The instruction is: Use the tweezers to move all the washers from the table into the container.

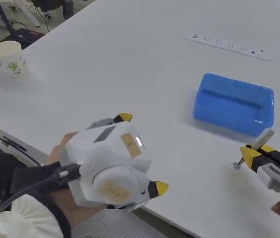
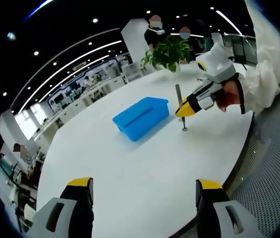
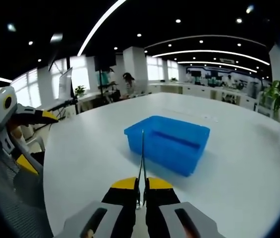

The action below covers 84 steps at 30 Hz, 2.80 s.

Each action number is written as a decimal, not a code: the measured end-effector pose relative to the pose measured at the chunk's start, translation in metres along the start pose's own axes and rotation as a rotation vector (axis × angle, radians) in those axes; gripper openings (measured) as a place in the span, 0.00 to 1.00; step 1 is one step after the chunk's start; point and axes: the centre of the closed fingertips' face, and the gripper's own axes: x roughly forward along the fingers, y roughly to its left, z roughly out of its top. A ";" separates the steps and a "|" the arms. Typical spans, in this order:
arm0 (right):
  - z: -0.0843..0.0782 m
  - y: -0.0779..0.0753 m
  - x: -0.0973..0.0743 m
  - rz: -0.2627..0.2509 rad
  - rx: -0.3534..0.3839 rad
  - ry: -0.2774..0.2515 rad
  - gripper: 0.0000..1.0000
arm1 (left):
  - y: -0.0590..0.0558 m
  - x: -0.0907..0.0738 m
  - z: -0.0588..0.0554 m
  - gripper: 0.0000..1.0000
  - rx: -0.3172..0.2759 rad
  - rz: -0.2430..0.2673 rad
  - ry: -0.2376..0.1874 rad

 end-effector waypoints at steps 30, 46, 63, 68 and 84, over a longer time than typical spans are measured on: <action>0.093 -0.004 -0.006 0.014 -0.104 -0.132 0.01 | 0.001 0.000 -0.007 0.85 0.019 0.014 0.039; 0.111 -0.023 0.013 0.001 -0.121 -0.149 0.01 | 0.002 -0.001 -0.011 0.86 0.018 0.016 0.059; 0.092 -0.044 0.053 -0.026 -0.104 -0.115 0.01 | 0.000 0.001 -0.012 0.87 0.013 0.008 0.062; 0.080 -0.045 0.061 -0.029 -0.113 -0.095 0.02 | 0.001 0.001 -0.010 0.87 0.008 0.012 0.056; 0.061 -0.053 0.075 -0.037 -0.106 -0.050 0.02 | 0.000 0.005 -0.015 0.87 0.018 0.010 0.088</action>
